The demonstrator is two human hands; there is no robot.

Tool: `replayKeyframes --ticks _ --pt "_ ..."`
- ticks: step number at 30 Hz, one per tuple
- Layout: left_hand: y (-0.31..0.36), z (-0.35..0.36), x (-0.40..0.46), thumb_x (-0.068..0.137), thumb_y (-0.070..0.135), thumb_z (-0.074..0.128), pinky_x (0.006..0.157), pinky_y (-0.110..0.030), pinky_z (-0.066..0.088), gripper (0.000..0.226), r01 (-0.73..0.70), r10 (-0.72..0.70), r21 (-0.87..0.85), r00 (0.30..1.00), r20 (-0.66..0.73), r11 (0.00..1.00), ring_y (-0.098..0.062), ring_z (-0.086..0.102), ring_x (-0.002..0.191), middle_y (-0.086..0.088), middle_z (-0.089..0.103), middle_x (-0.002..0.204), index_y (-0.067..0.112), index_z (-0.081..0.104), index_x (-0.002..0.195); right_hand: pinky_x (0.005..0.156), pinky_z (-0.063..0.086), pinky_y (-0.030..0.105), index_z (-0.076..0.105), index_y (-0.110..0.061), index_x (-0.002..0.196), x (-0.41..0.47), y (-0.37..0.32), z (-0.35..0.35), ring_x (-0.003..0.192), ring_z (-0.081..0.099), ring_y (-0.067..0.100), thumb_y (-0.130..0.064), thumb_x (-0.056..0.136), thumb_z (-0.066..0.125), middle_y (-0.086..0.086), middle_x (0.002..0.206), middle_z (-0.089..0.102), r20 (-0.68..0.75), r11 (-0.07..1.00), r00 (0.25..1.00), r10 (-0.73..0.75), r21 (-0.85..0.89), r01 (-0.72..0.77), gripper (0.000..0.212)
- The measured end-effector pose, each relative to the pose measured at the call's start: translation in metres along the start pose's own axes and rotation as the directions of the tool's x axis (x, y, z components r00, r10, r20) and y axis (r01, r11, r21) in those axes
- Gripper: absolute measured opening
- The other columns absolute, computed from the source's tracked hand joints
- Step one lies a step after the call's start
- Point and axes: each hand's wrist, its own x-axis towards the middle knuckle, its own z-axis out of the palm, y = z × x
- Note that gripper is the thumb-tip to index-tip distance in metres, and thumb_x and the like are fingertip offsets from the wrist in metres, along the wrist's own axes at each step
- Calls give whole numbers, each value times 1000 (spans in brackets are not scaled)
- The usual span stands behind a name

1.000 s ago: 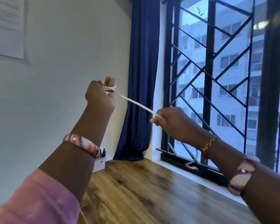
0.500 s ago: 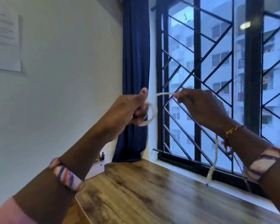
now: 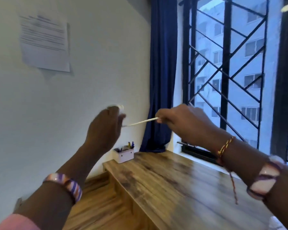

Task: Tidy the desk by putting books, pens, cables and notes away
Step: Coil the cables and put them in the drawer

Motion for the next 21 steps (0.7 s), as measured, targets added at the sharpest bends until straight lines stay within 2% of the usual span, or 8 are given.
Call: replayKeyframes --ticks 3,6,9,12,14,16,17,21 --pt "14 -40 -10 96 45 30 55 -28 44 50 353 -180 -343 877 446 871 -23 60 56 -3 57 57 10 50 66 53 26 24 54 -38 113 23 5 -8 75 60 22 -36 99 34 -2 86 62 -96 998 995 -40 -57 34 25" --pt "27 -69 0 80 50 40 49 -15 43 47 663 -242 -706 748 618 248 -8 49 44 0 47 52 8 50 61 53 29 25 51 -37 113 40 4 5 66 52 22 -39 100 30 -3 76 52 -113 998 994 13 -52 -19 25" --pt "23 -72 22 86 31 47 51 -15 47 31 436 -254 -831 809 530 -346 -8 50 47 0 50 53 8 51 66 59 39 31 43 -31 117 53 -18 28 60 46 22 -35 101 28 -4 63 37 -60 998 998 -3 -60 0 22" --pt "3 -56 50 98 19 39 63 -19 56 33 138 -501 -786 702 506 -602 -13 65 53 -5 65 54 2 55 76 57 39 31 37 -18 125 64 -56 43 61 46 20 -29 101 31 -5 63 35 -31 995 995 -90 -49 89 27" --pt "-11 -30 59 99 19 41 71 -25 57 30 176 -691 -948 651 314 -264 -15 68 60 -8 68 61 0 57 81 57 36 32 39 -12 124 72 -75 48 70 58 24 -16 98 38 -1 76 52 -88 984 982 -169 -67 164 27" --pt "-26 -6 57 94 26 46 69 -22 50 33 350 -636 -742 760 -131 571 -17 63 66 -9 68 73 0 62 82 58 37 31 44 -12 123 81 -81 49 79 63 25 -8 94 44 3 91 59 -180 967 955 -237 -142 213 29" --pt "-33 2 54 92 27 48 64 -16 42 33 289 -460 -498 848 -263 818 -17 59 66 -9 67 76 -1 62 82 60 39 31 47 -14 121 85 -79 46 81 64 24 -9 93 46 3 93 60 -216 960 942 -255 -170 221 28" --pt "-44 12 53 97 22 46 67 -15 50 36 235 -209 -482 972 108 844 -11 58 55 3 57 59 11 53 64 73 52 38 64 -30 103 96 -46 36 83 64 20 -34 90 55 -4 93 65 -338 989 936 -95 73 127 17"
